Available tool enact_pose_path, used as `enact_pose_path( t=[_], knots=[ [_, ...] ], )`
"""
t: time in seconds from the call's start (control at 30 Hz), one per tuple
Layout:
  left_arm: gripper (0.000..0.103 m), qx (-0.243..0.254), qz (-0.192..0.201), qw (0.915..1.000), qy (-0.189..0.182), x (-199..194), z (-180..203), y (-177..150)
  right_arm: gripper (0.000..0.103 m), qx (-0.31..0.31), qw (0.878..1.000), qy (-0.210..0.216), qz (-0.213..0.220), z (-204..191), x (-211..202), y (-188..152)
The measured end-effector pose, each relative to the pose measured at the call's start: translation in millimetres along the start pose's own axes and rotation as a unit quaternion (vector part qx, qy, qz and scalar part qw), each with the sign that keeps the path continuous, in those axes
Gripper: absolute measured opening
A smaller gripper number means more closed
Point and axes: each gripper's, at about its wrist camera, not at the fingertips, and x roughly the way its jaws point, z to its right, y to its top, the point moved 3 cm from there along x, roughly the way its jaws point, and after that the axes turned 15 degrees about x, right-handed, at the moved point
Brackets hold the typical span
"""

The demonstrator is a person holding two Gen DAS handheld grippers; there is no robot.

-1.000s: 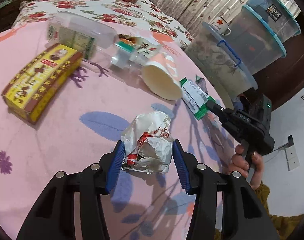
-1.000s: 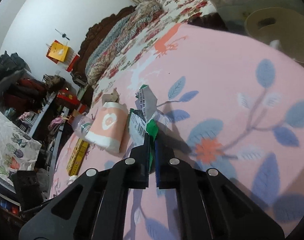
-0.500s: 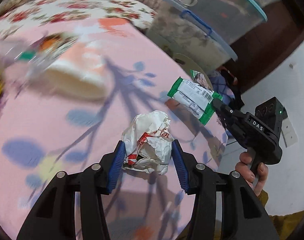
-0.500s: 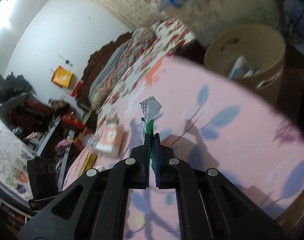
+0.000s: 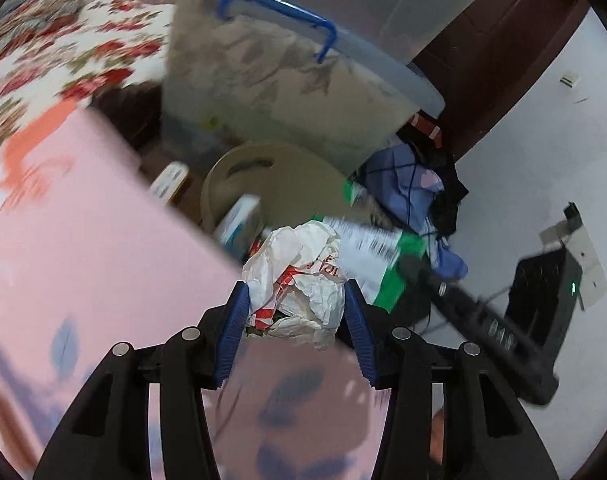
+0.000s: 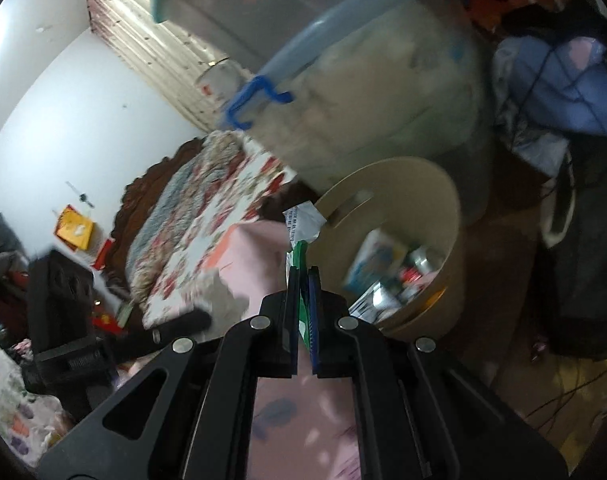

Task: Collect trash
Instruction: 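Carry wrapper with left tool while right tool carries packet, release both into beige bin, then move both open tools back over the bedspread toward remaining trash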

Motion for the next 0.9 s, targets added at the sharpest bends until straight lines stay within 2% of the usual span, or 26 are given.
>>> enact_pose_path(
  t=[0.03, 0.1, 0.17, 0.27, 0.3, 0.33, 0.37, 0.4, 0.47, 0.57, 0.67, 0.8, 0.9],
  knots=[
    [0.05, 0.001, 0.0, 1.0, 0.002, 13.0, 0.7, 13.8, 0.01, 0.001, 1.0, -0.005, 0.004, 3.2, 4.7, 4.1],
    [0.068, -0.005, 0.0, 0.9999, 0.011, 27.0, -0.7, 26.0, 0.01, 0.009, 1.0, -0.015, -0.002, 11.7, 19.7, 11.4],
    [0.07, -0.017, -0.004, 0.9996, 0.024, 39.0, -5.0, 35.0, 0.01, 0.03, 0.999, -0.013, -0.03, 20.4, 36.8, 14.8],
    [0.07, -0.033, -0.002, 0.9994, 0.013, 34.1, -9.6, 33.6, 0.01, 0.054, 0.997, -0.001, -0.055, 28.3, 48.3, 15.3],
    [0.07, -0.035, 0.002, 0.9994, 0.008, 29.5, -10.2, 30.8, 0.015, 0.049, 0.997, 0.0, -0.053, 26.6, 47.7, 12.1],
    [0.07, -0.034, 0.005, 0.9994, 0.005, 22.7, -10.1, 26.1, 0.023, 0.045, 0.998, 0.002, -0.051, 24.7, 46.7, 9.0],
    [0.07, -0.032, 0.007, 0.9994, 0.004, 14.5, -10.1, 19.7, 0.06, 0.044, 0.998, 0.002, -0.047, 22.4, 44.7, 6.0],
    [0.07, -0.034, 0.011, 0.9994, 0.0, 5.1, -10.3, 11.3, 0.089, 0.046, 0.998, 0.008, -0.032, 19.2, 39.3, 3.0],
    [0.07, -0.04, 0.015, 0.9991, -0.01, -13.5, -9.7, -8.5, 0.089, 0.03, 0.999, 0.017, -0.011, 7.2, 29.0, -5.3],
    [0.07, -0.041, 0.024, 0.9984, -0.031, -44.2, -5.6, -47.9, 0.085, 0.01, 0.999, 0.033, -0.03, -13.2, 26.8, -20.6],
    [0.07, -0.043, 0.032, 0.9976, -0.045, -78.9, -5.4, -97.9, 0.08, -0.014, 0.996, 0.05, -0.068, -38.9, 35.1, -45.1],
    [0.07, -0.063, 0.032, 0.9973, -0.021, -127.2, -26.2, -173.6, 0.066, -0.063, 0.985, 0.06, -0.147, -85.0, 63.3, -95.2],
    [0.07, -0.099, 0.036, 0.9943, 0.011, -160.0, -52.2, -218.0, 0.062, -0.112, 0.97, 0.07, -0.203, -126.3, 84.9, -143.7]
  ],
)
